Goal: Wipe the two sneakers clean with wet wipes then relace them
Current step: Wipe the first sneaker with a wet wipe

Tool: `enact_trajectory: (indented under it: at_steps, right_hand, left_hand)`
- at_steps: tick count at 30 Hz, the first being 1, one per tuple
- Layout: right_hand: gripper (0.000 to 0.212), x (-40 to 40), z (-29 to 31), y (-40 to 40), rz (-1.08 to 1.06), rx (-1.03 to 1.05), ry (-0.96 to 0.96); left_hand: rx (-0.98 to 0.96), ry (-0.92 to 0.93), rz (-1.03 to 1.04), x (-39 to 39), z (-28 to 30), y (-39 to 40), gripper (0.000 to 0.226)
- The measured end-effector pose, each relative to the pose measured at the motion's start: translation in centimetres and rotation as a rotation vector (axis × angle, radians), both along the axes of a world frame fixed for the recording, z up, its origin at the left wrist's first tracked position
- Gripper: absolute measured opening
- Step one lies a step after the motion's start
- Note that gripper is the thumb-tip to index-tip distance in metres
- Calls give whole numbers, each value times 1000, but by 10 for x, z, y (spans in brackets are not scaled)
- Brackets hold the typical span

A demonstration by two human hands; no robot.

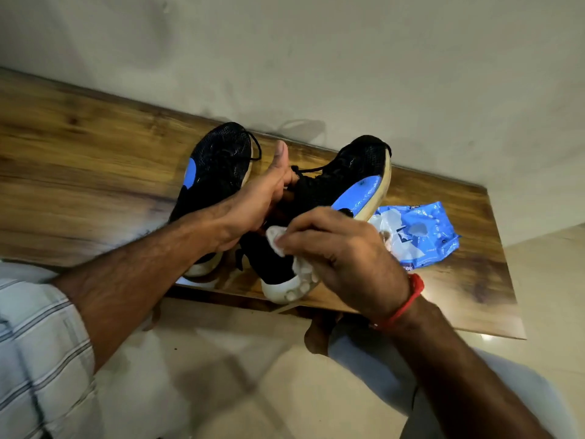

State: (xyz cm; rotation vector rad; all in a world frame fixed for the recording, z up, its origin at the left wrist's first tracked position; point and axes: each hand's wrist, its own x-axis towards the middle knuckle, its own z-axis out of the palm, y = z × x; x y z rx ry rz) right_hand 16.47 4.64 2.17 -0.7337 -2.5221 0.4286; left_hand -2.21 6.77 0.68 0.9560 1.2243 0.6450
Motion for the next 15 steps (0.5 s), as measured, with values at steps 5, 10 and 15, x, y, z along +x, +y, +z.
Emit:
enact_trajectory:
  at_steps: [5, 10, 15]
  right_hand:
    - [11, 30, 6, 31, -346, 97, 32]
    - [22, -6, 4, -11, 23, -27, 12]
    - [17, 12, 5, 11, -48, 23, 17]
  left_hand:
    - [11, -26, 7, -1, -2, 2, 98]
    - [41, -38, 23, -3, -7, 3, 95]
    - [9, -92, 53, -8, -7, 7, 100]
